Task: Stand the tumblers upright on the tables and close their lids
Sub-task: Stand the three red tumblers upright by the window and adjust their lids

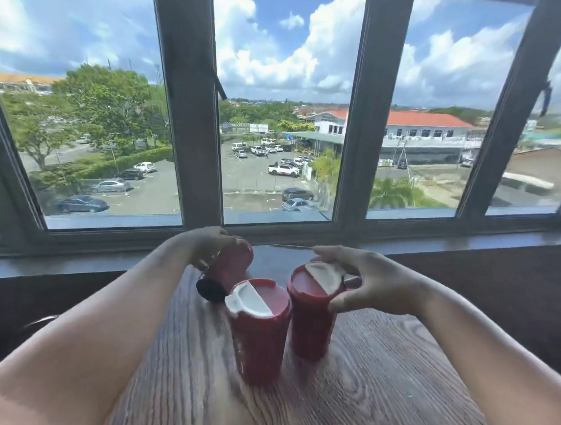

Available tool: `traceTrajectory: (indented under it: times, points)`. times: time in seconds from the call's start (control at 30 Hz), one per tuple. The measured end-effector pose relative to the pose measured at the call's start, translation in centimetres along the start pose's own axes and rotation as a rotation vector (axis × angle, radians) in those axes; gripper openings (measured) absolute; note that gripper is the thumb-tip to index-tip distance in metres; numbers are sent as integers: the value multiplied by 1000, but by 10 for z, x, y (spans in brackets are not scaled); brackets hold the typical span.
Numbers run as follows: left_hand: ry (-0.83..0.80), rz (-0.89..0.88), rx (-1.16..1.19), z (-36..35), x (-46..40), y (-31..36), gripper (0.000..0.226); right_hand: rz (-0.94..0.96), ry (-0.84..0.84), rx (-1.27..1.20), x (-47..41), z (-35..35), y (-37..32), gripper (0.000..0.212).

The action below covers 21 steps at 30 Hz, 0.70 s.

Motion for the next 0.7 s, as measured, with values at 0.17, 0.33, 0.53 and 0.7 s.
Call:
traceTrajectory:
  times: [0.17, 0.33, 0.53, 0.7]
  points:
    - [-113, 1, 52, -4, -12, -1, 29, -56, 27, -2, 4, -2, -2, 87]
    - [59, -146, 172, -2, 7, -2, 37, -80, 22, -30, 6, -5, -5, 83]
    - [155, -617, 596, -25, 56, -2, 92, -88, 19, -25, 8, -5, -8, 81]
    - [224, -726, 466, -56, 78, -11, 87, -107, 0, -25, 8, -6, -10, 81]
Point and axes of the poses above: each hand's wrist, its own x-axis away from the middle knuckle, its own z-axis out of the back of the hand, y = z × x, the point moved 4 cm from there along -x, towards the middle knuckle, and after that the axes turned 4 degrees about -x, right-handed, at the moved point
